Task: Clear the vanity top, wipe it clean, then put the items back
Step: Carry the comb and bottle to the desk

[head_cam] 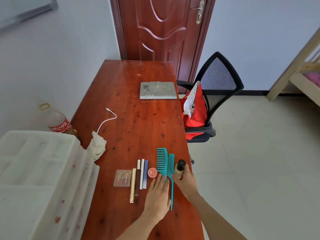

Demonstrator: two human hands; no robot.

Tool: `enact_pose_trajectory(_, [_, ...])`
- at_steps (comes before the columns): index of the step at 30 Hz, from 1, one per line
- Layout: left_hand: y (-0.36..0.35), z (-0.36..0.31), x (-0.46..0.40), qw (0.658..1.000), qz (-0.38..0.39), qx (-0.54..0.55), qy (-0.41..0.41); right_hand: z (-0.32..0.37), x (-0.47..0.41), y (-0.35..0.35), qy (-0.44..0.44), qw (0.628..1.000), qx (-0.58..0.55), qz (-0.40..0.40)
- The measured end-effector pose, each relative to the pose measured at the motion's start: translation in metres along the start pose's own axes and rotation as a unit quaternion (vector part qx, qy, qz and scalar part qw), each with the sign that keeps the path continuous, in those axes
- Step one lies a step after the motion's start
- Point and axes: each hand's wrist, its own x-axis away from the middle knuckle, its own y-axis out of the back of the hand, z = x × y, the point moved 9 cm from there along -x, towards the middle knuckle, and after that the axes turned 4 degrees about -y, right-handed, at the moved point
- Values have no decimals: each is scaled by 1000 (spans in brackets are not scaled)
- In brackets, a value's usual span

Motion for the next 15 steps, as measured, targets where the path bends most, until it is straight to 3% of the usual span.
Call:
enact_pose_trajectory(6, [29, 13, 1, 998, -39, -43, -12, -2, 18, 15, 22, 998, 59, -11])
enact_pose_trajectory(10, [66, 26, -1, 995, -74, -70, 20, 24, 34, 44, 93, 978, 157, -98])
enact_pose_trajectory(15, [120, 29, -8, 985, -105, -133, -9, 74, 52, 80, 150, 938, 233, -206])
